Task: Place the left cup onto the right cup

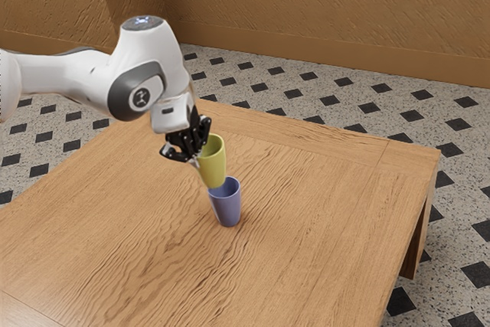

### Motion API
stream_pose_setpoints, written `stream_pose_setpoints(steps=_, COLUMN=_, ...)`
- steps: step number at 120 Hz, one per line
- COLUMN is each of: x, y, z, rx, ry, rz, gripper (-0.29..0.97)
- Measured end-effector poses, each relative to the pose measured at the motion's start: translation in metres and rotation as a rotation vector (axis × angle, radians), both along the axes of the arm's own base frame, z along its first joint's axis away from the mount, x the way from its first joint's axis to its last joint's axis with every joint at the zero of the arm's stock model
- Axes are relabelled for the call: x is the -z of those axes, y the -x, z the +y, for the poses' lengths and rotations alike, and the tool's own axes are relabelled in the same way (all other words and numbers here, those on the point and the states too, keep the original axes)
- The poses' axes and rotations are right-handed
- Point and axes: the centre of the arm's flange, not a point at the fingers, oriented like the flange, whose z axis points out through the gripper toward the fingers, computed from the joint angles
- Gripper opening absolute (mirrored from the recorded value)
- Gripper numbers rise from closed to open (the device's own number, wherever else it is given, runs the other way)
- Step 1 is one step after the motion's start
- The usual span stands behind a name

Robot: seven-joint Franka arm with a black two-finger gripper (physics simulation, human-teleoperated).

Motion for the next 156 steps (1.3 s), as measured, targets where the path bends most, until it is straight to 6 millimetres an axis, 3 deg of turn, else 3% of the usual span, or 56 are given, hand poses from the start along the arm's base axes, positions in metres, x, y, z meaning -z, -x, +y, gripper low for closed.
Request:
stream_pose_setpoints(steps=56, x=0.013, y=-0.004, z=-0.011, rx=0.015, ry=-0.004, rz=0.014, gripper=-0.11)
stream_pose_setpoints(steps=119, x=0.014, y=-0.01, z=0.002, rx=-0.006, ry=-0.006, rz=0.013, gripper=-0.11)
stream_pose_setpoints(steps=156, x=0.015, y=-0.012, z=-0.004, rx=0.004, ry=-0.006, rz=0.014, gripper=-0.11)
